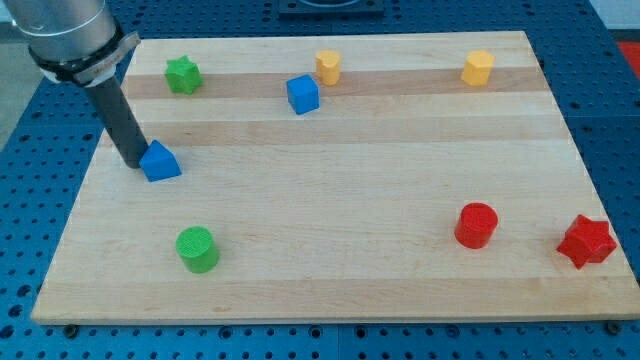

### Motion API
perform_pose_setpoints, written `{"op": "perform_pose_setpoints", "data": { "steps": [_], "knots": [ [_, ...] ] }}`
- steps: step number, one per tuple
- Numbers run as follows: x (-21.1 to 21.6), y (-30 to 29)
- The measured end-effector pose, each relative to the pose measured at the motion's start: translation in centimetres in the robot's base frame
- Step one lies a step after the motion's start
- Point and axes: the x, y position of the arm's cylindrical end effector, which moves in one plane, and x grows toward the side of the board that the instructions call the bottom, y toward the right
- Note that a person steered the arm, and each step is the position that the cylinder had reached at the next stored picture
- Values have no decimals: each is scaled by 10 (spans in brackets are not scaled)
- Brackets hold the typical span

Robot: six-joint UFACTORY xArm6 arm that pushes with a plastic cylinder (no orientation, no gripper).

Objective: Move the blue cube to the top right of the green circle

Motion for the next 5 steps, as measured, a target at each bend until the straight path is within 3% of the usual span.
{"op": "perform_pose_setpoints", "data": {
  "steps": [2,3,4,5],
  "knots": [
    [6,0],
    [-26,-15],
    [-88,-29],
    [-105,2]
  ]
}}
